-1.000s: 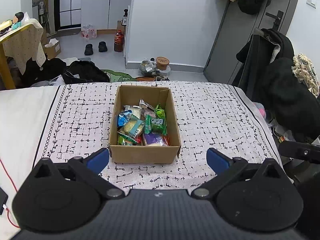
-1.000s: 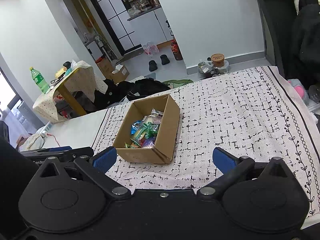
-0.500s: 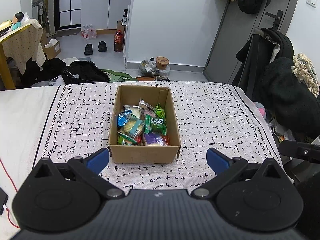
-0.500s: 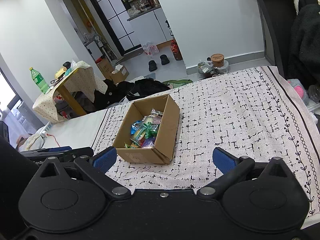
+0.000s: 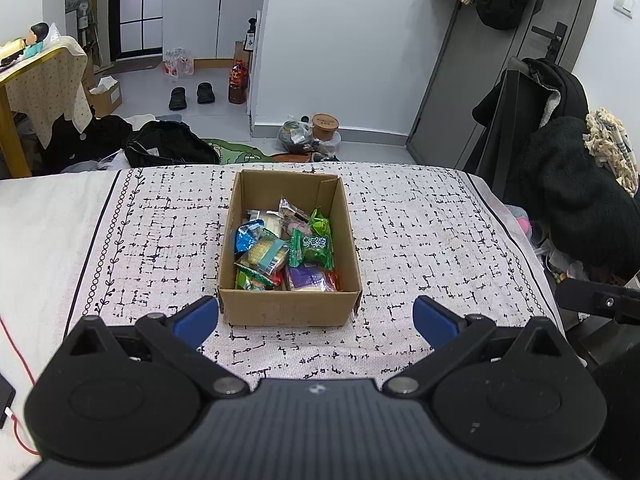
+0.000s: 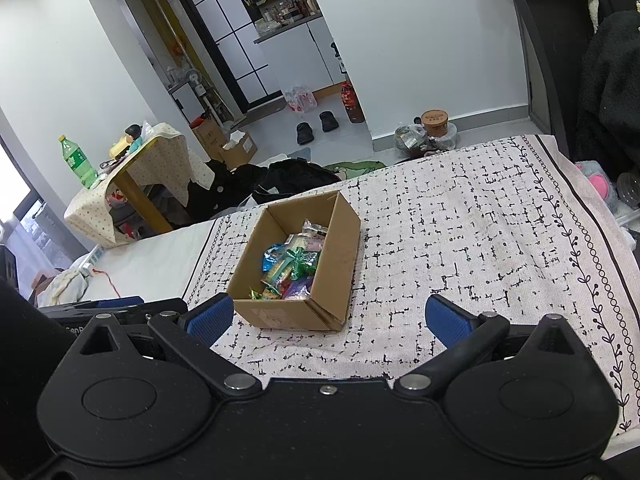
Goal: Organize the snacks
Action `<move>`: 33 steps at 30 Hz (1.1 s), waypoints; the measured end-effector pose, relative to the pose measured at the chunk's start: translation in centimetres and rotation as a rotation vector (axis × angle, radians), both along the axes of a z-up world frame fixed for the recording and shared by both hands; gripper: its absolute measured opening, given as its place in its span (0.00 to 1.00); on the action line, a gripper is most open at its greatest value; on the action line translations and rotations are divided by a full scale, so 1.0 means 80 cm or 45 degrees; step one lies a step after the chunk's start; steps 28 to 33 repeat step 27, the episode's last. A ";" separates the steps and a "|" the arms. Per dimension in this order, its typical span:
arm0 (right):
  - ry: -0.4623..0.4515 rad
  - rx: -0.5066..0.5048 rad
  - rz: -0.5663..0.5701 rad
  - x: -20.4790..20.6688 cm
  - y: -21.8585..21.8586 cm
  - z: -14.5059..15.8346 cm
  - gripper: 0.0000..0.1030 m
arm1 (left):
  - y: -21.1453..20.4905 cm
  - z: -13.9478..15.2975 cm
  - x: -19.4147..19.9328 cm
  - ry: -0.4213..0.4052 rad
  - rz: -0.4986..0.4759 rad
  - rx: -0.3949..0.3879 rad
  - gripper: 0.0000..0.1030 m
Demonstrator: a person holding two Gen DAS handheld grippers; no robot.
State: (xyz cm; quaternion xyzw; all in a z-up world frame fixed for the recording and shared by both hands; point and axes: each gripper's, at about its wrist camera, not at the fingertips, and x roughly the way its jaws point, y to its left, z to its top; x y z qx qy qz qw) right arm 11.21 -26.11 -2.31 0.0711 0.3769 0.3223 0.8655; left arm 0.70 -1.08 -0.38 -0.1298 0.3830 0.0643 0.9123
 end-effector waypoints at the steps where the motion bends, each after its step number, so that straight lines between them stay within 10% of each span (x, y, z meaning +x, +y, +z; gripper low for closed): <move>1: 0.000 0.000 0.001 0.000 0.001 0.000 1.00 | 0.000 0.000 0.000 -0.001 -0.001 -0.002 1.00; 33: 0.005 -0.019 -0.021 -0.003 -0.004 0.001 1.00 | -0.003 0.002 0.000 -0.001 -0.009 0.017 1.00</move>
